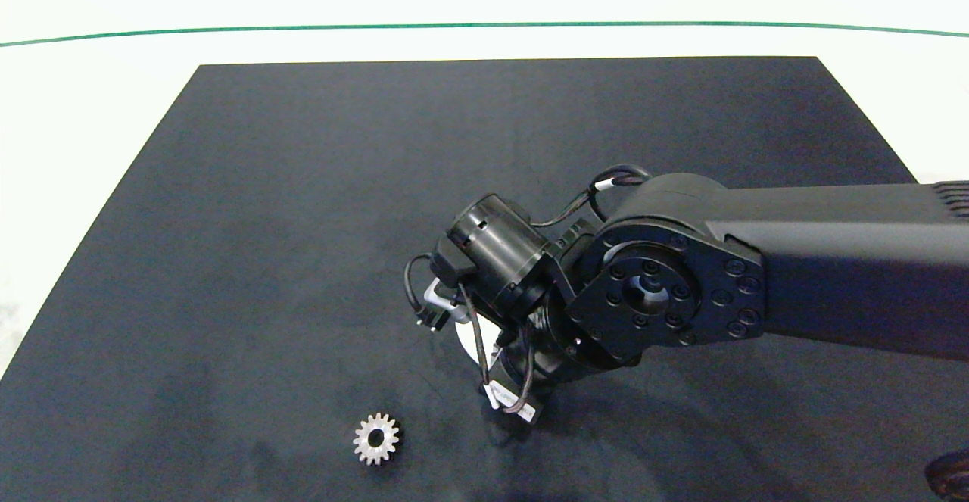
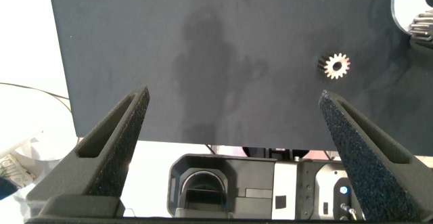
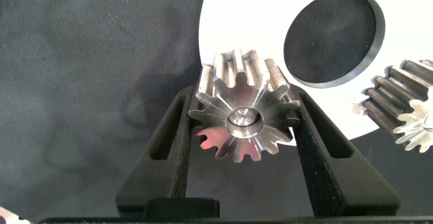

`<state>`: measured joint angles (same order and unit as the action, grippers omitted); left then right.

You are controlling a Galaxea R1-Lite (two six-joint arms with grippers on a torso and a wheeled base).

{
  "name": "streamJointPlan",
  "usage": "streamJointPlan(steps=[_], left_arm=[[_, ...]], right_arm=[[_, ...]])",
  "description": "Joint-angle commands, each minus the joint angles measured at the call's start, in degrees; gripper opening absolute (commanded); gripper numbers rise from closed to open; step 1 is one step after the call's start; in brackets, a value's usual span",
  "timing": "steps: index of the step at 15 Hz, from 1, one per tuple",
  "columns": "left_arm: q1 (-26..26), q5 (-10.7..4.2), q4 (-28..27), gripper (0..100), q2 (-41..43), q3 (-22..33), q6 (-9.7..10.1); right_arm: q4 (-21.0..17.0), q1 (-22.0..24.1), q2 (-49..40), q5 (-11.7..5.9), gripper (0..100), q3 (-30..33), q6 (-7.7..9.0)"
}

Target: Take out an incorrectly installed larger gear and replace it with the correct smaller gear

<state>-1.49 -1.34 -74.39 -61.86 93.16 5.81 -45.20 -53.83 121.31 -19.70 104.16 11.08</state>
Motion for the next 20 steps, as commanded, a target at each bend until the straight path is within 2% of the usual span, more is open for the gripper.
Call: streamJointPlan(steps=[1,11,16,20], left_arm=[[-0.01,0.02,-0.41,100,-0.11,0.0,0.07],[-0.01,0.02,-0.41,100,0.16,-0.08,0.07],[-0.01,0.02,-0.41,100,0.24,-0.08,0.07],[-0.27,0.02,-0.41,100,0.24,-0.17,-0.01]], right_arm=[[-0.06,-0.04,-0.11,-0.08,36,-0.18,0.08],[-0.06,-0.48,-2.48,0.01,16,-0.27,-0.36],[0.2,-0.83,-7.14,-0.08,7,-3.61,-0.45],[0.11,-0.75,-15.58,-0.78,7,-10.11,-0.36]])
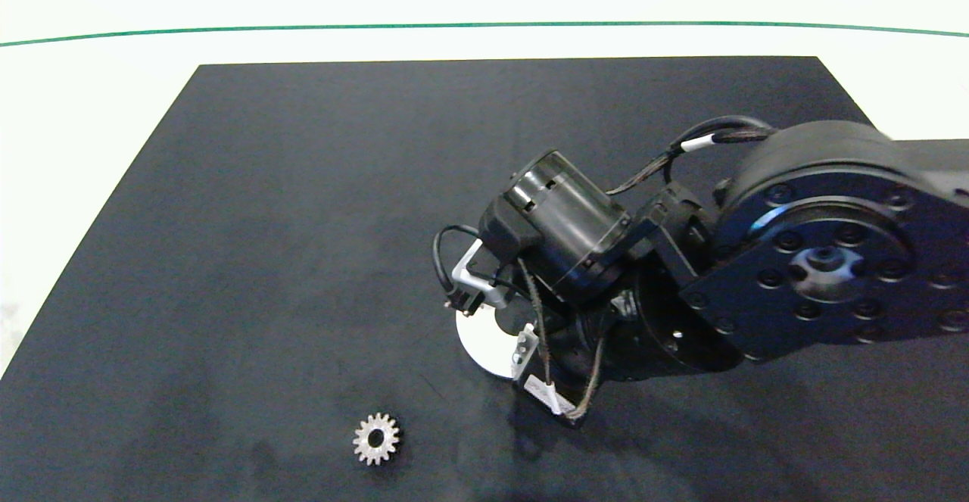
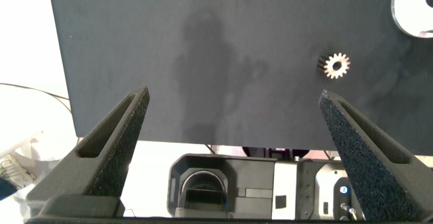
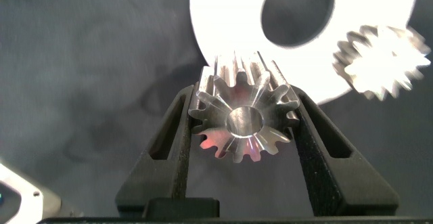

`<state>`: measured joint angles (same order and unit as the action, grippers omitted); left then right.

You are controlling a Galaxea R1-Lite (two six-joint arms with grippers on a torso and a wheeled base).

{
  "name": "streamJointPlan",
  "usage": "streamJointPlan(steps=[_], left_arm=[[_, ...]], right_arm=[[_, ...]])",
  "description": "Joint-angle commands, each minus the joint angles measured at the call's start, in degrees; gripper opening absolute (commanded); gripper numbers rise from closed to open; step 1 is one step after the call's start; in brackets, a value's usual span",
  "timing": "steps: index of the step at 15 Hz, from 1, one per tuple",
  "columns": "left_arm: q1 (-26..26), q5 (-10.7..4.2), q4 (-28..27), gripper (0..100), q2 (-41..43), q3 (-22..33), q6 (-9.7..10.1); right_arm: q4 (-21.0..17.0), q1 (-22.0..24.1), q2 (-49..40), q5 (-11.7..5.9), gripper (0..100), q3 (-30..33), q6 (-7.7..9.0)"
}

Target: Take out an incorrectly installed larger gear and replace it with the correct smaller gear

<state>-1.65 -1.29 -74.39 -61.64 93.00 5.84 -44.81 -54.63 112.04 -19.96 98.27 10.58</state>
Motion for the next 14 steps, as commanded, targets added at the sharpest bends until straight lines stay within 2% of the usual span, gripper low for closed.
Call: streamJointPlan(steps=[1,3,4,6,7,8,11,14], left_arm=[[-0.11,-0.03,-0.41,100,0.02,-0.01,0.05],[-0.11,-0.03,-0.41,100,0.02,-0.01,0.05],[-0.2,-0.03,-0.41,100,0.02,-0.01,0.05],[-0.38,-0.03,-0.5,100,0.02,-0.01,-0.04],[-0.38,-0.03,-0.5,100,0.11,-0.01,-0.13],[-0.38,-0.03,-0.5,100,0.02,-0.1,-0.13],[-0.46,0.06,-0.5,100,0.02,-0.28,-0.13],[-0.46,0.06,-0.58,100,-0.15,-0.37,-0.39]], right_arm=[[-0.28,0.05,-7.81,-0.87,7,-6.16,0.05],[0.16,0.57,-11.58,-1.05,7,-12.57,-0.12],[2.1,1.1,-13.25,-1.05,7,-16.44,-1.18],[9.57,1.63,-15.8,-1.14,7,-25.06,-3.55],[13.08,2.42,-17.03,-1.31,7,-29.98,-3.64],[14.93,2.86,-18.09,-1.4,7,-33.32,-3.64],[15.37,4.7,-21.34,-0.79,7,-37.45,-3.81],[17.21,6.29,-21.96,1.41,7,-39.91,-3.81]])
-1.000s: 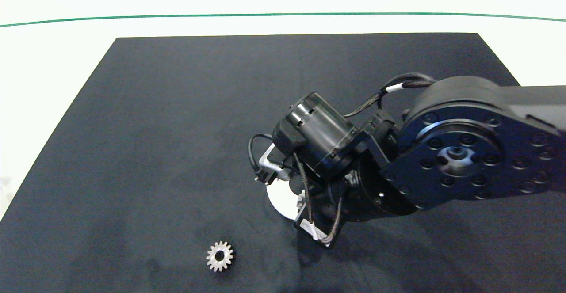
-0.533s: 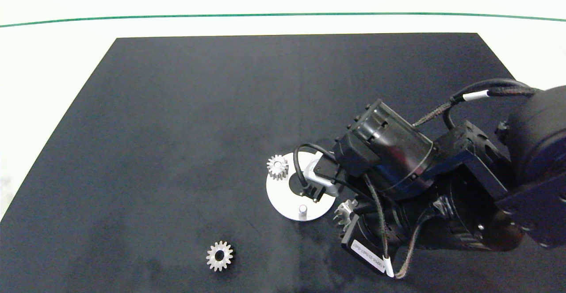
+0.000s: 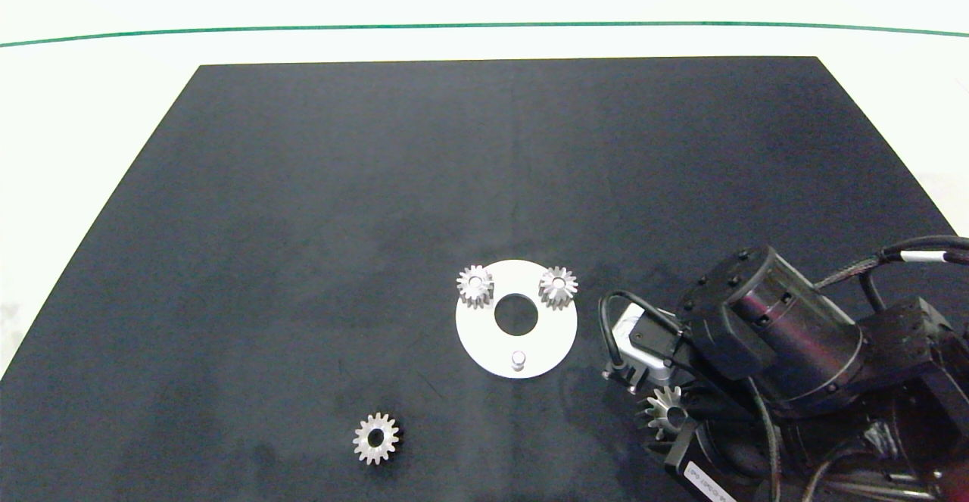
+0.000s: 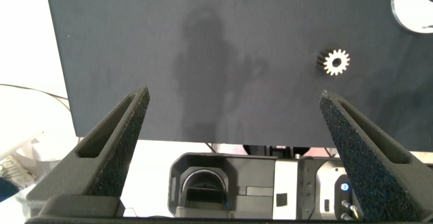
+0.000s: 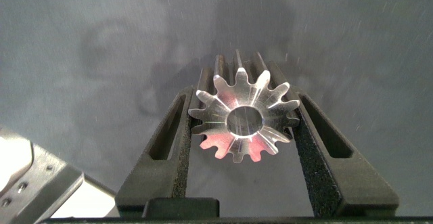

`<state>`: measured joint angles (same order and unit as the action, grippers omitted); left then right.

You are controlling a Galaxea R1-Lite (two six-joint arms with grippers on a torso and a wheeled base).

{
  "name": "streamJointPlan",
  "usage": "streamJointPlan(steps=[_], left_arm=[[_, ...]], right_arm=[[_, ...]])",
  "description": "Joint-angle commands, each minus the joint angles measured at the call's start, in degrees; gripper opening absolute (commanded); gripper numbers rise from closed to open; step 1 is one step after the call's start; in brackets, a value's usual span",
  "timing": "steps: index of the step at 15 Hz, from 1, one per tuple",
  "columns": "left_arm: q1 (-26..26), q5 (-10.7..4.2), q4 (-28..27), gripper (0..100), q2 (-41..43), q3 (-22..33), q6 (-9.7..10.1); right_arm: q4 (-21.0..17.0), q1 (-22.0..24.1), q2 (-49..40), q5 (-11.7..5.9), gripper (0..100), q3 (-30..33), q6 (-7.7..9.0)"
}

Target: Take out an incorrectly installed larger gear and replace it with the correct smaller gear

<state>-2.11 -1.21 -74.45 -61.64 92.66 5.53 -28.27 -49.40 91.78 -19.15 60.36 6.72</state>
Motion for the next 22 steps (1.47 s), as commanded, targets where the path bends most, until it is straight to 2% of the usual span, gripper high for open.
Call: streamJointPlan(steps=[1,3,5,8,22], left_arm=[[0.0,-0.02,-0.43,100,-0.15,-0.46,-0.17],[0.0,-0.02,-0.43,100,-0.24,-0.64,-0.35],[0.0,0.06,-0.43,100,-0.33,-0.64,-0.35],[0.0,0.06,-0.35,100,-0.5,-0.99,-0.44],[0.09,-0.02,0.36,100,-0.94,-1.52,-0.52]], right_arm=[[3.75,1.67,-1.78,1.31,7,-4.28,0.14],[8.14,2.99,-1.52,2.89,7,-7.27,0.4],[8.58,3.34,-1.87,4.03,7,-8.59,0.49],[8.58,4.48,-3.19,4.03,7,-10.26,2.07],[9.29,6.95,-3.54,4.12,7,-12.46,2.16]])
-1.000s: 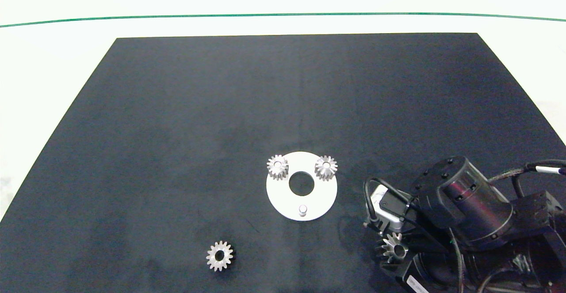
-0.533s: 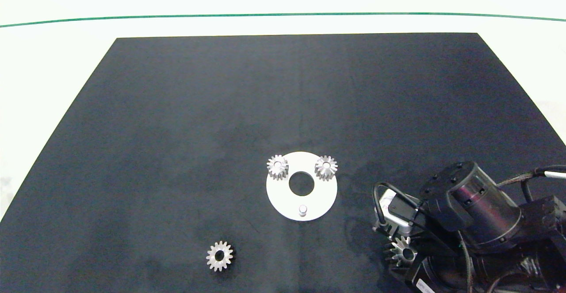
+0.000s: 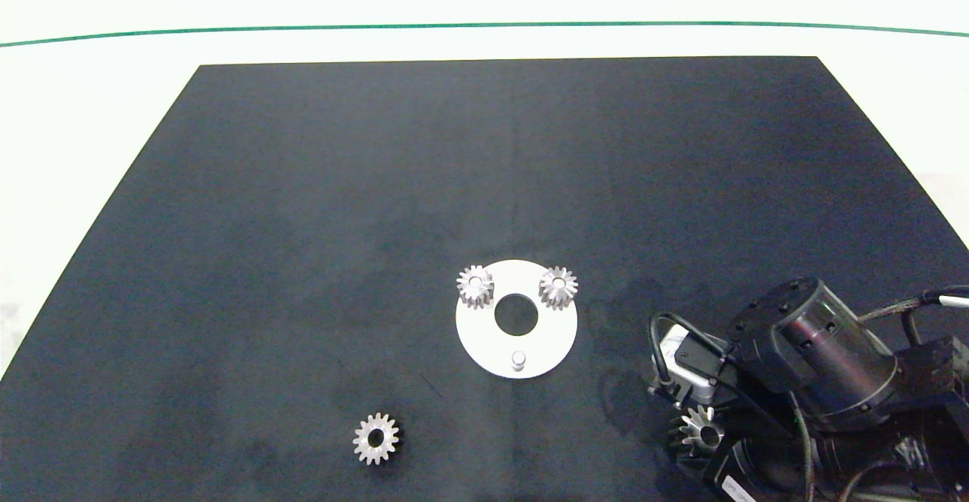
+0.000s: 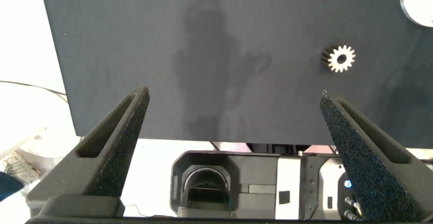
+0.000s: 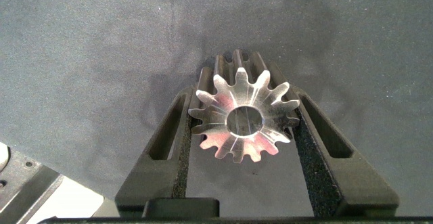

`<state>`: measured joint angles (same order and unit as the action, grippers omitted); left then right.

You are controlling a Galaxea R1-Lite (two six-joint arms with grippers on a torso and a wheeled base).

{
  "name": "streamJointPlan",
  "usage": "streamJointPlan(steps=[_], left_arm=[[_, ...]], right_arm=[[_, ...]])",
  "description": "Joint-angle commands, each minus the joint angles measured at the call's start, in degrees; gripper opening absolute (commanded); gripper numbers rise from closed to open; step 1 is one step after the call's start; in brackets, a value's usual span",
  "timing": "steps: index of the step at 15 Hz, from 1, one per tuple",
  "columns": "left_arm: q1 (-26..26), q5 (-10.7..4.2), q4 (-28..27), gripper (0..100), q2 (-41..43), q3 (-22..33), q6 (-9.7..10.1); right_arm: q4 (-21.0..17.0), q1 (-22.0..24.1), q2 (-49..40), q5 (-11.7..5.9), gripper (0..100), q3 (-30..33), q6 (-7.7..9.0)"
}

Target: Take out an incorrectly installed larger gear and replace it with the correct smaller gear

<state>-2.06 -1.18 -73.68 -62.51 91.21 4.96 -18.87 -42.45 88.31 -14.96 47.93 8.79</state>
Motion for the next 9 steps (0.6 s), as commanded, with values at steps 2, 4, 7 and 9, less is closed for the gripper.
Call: streamJointPlan(steps=[2,4,7,9], left_arm=[[0.04,-0.05,-0.41,100,-0.06,-0.07,0.05],[0.04,-0.05,-0.41,100,-0.06,-0.07,0.05],[-0.05,-0.05,-0.24,100,-0.06,-0.59,-0.13],[0.04,-0.05,-0.24,100,-0.06,-0.68,-0.48]], right_arm=[[-0.11,0.0,-0.68,-0.07,100,-0.12,0.18],[-0.11,0.0,-0.95,-0.07,100,-0.12,0.44],[-0.11,0.0,-0.95,-0.34,100,-0.3,0.53],[0.24,-0.09,-1.3,-0.07,100,0.32,0.18]])
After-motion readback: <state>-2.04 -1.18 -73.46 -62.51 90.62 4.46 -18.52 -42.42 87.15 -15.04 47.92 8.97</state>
